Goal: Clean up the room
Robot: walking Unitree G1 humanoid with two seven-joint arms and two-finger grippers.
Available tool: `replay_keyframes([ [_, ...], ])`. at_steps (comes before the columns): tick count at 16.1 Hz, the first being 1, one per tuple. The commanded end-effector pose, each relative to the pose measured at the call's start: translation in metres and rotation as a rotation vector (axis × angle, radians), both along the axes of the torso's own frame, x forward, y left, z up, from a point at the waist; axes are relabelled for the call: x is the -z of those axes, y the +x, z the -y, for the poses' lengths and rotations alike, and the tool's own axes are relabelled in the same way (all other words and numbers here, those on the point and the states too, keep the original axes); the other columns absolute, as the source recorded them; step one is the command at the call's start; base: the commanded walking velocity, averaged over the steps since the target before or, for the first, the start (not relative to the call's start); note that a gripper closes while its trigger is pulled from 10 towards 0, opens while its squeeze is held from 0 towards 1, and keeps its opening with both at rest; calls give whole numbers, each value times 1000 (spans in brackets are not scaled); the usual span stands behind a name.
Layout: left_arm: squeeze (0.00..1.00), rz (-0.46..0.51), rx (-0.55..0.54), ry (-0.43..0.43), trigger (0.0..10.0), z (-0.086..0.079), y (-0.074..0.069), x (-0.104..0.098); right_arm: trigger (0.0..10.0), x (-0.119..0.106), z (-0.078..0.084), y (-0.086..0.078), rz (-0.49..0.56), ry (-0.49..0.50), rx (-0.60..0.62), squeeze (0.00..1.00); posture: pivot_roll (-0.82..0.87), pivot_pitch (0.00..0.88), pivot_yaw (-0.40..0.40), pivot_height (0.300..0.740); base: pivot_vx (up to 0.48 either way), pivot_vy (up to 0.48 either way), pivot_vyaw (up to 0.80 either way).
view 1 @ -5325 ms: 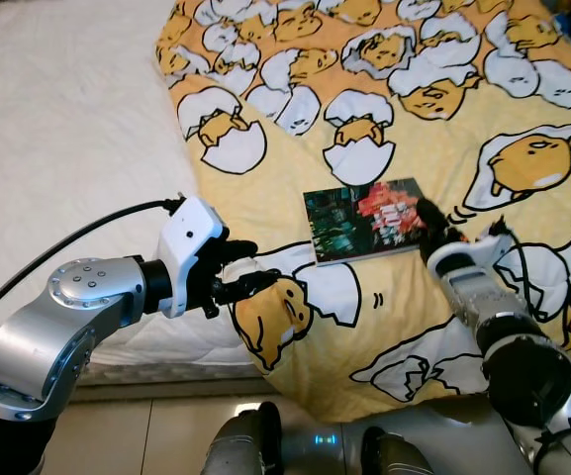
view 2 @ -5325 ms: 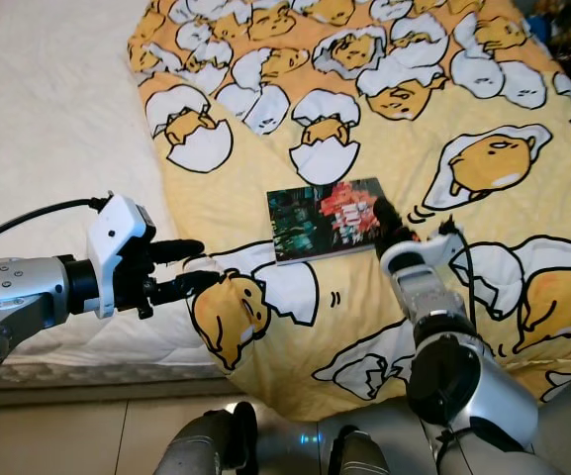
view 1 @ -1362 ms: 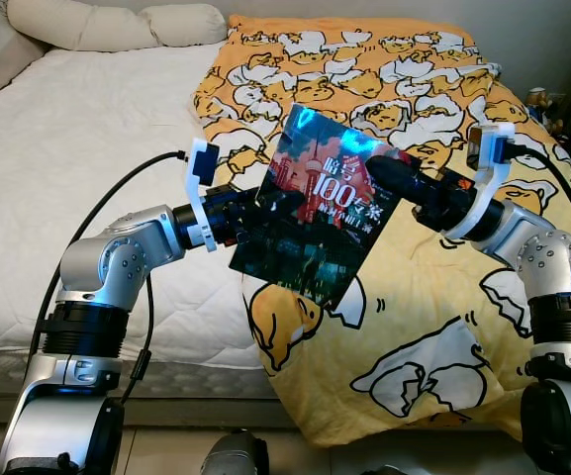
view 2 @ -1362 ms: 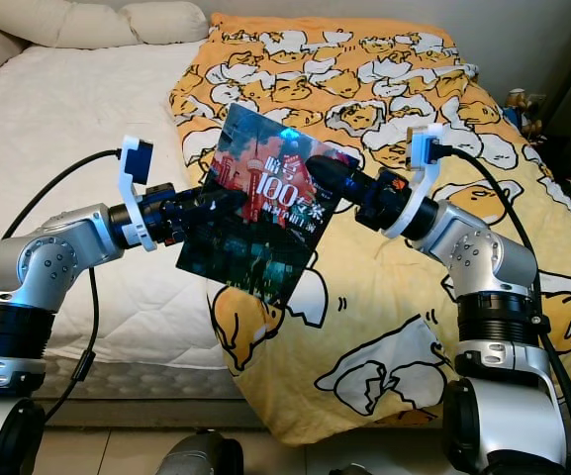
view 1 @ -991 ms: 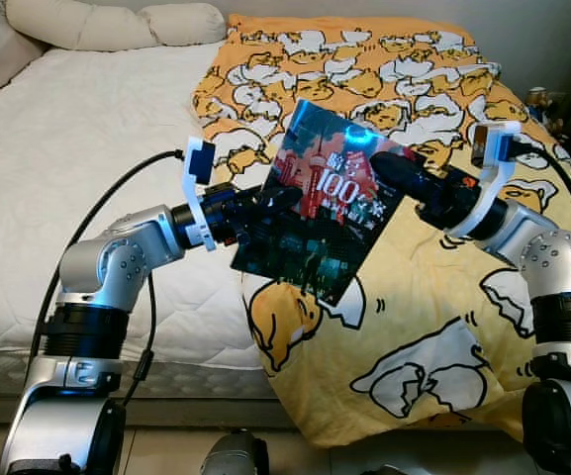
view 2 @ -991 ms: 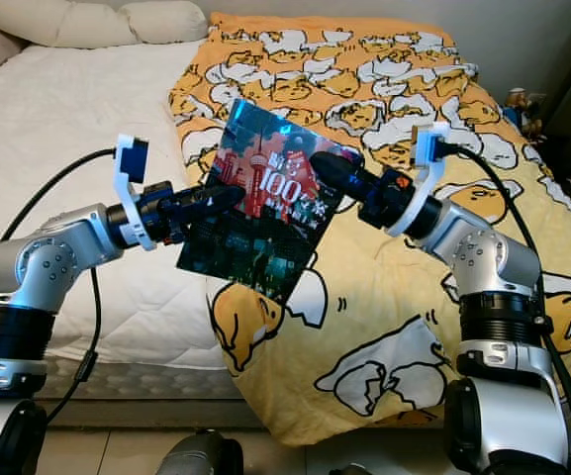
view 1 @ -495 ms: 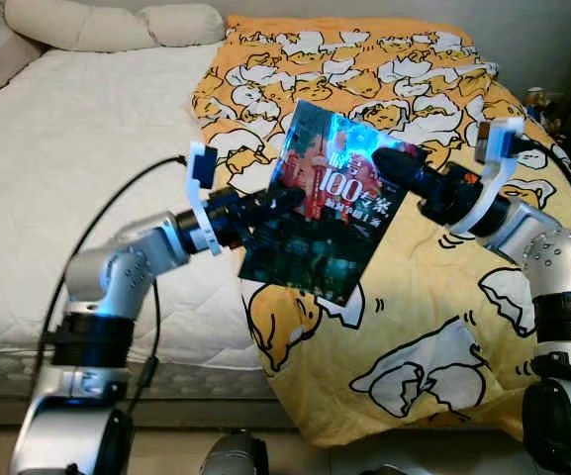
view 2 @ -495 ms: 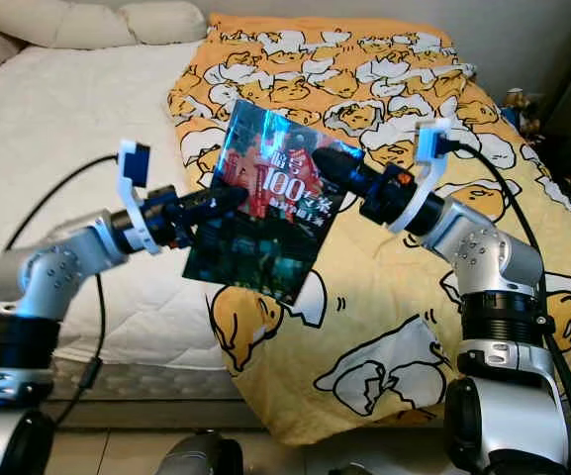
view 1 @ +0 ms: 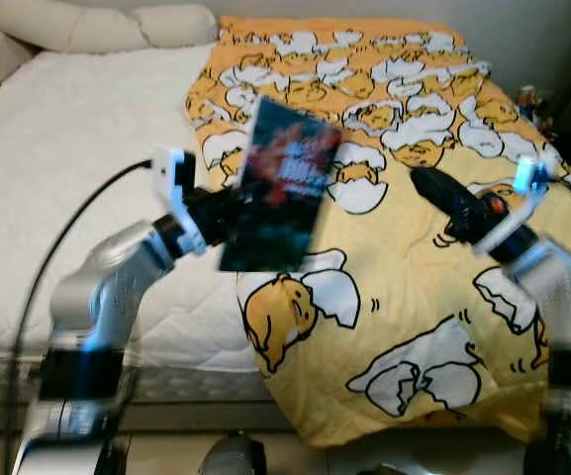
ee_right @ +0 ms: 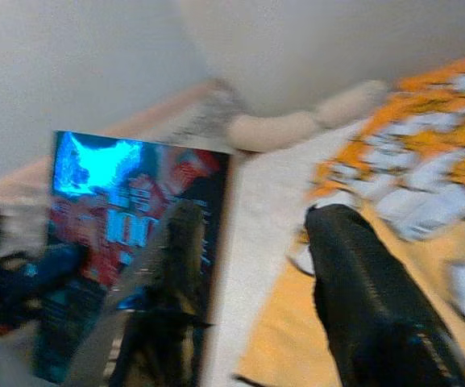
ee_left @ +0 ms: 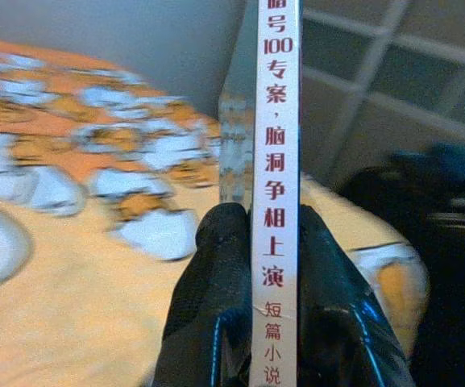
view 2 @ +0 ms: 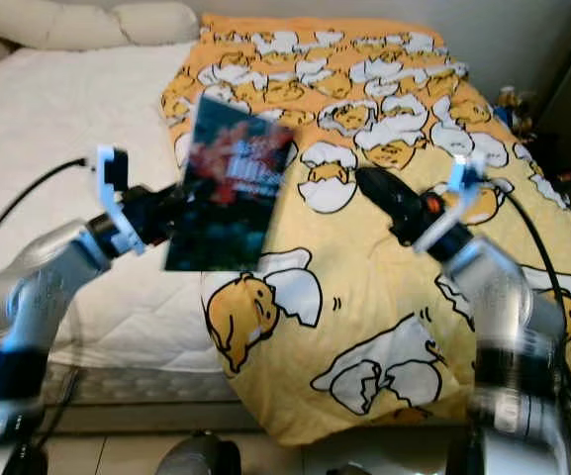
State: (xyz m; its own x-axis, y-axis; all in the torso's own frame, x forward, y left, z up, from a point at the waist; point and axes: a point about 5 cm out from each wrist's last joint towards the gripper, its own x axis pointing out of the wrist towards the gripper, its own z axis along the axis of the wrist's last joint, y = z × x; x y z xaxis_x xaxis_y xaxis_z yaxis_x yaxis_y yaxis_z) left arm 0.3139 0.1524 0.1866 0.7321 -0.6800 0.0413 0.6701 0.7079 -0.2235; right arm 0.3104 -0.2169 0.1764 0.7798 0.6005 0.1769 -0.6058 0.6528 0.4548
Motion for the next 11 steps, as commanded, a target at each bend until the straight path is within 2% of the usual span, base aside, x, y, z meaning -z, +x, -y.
replay_keyframes([
  [1,0,79,-69,72,0,2,-2,-9,10000,-1,-7,-3,9,-103,79,1000,-33,0,56,740,0,0,0],
  [2,0,91,-157,136,0,3,-4,-2,10000,13,-13,-6,-36,-207,191,1000,-37,0,60,740,0,0,0],
  [3,0,65,-224,172,10000,3,-6,8,10000,24,-16,-10,-68,-281,278,1000,-49,0,67,740,0,0,0],
  [4,0,21,-268,201,10000,2,-8,17,10000,31,-19,-13,-90,-333,336,294,-58,0,69,740,0,0,0],
  [5,0,25,-322,275,10000,0,-13,28,10000,42,-23,-18,-108,-413,436,0,-62,0,69,740,0,0,0],
  [6,0,34,-342,302,10000,1,-17,33,10000,50,-28,-22,-121,-471,473,0,-58,0,63,740,0,0,0],
  [8,0,28,-392,328,10000,2,-20,38,10000,62,-37,-27,-198,-436,526,0,-50,0,50,740,0,0,0],
  [9,0,31,-403,328,10000,2,-20,39,10000,67,-41,-30,-213,-459,529,0,-46,0,46,740,0,0,0],
  [11,0,32,-414,346,10000,1,-24,42,10000,79,-53,-38,-227,-528,533,0,-39,0,44,740,0,324,0],
])
